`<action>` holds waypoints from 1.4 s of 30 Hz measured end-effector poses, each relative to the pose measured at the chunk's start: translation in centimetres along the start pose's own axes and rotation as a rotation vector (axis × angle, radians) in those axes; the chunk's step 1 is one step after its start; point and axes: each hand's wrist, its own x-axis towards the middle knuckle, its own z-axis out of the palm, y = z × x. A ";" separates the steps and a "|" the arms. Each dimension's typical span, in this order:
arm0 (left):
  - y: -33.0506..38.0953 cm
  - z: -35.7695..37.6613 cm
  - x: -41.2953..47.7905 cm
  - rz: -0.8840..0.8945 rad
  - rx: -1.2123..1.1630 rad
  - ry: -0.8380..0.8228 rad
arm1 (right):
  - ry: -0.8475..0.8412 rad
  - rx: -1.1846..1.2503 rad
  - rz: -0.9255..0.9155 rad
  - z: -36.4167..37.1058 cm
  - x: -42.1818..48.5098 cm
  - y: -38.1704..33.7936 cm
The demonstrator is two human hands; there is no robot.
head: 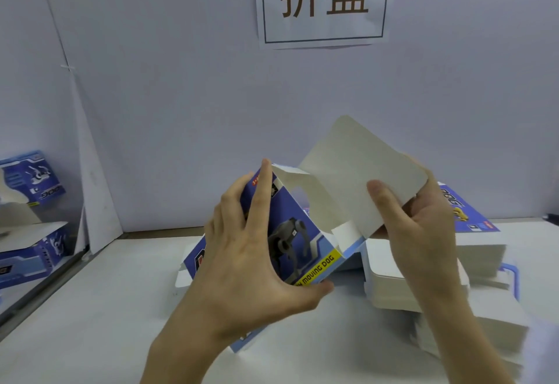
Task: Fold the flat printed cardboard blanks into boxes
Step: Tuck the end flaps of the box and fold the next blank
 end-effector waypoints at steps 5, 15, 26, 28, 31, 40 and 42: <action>-0.3 -0.6 0.0 0.006 -0.004 -0.017 | 0.047 -0.034 -0.141 0.2 -0.4 0.2; -0.6 -0.8 0.0 0.031 0.053 0.031 | -0.080 -0.166 -0.281 0.0 -0.4 0.5; -0.4 -0.2 0.2 0.114 0.137 -0.008 | -0.110 0.263 0.158 -1.0 -0.1 0.3; -0.3 -0.2 0.3 0.156 0.159 0.017 | -0.143 0.450 0.338 -1.2 0.1 0.6; -0.1 -0.1 0.4 0.189 0.209 0.066 | -0.266 0.527 0.486 -0.5 0.0 0.0; 0.1 -0.1 0.4 0.153 0.239 0.082 | -0.417 0.346 0.392 -0.2 0.0 -0.3; -0.1 -0.1 0.4 0.112 0.211 0.059 | -0.585 0.210 0.318 -0.3 -0.3 -0.5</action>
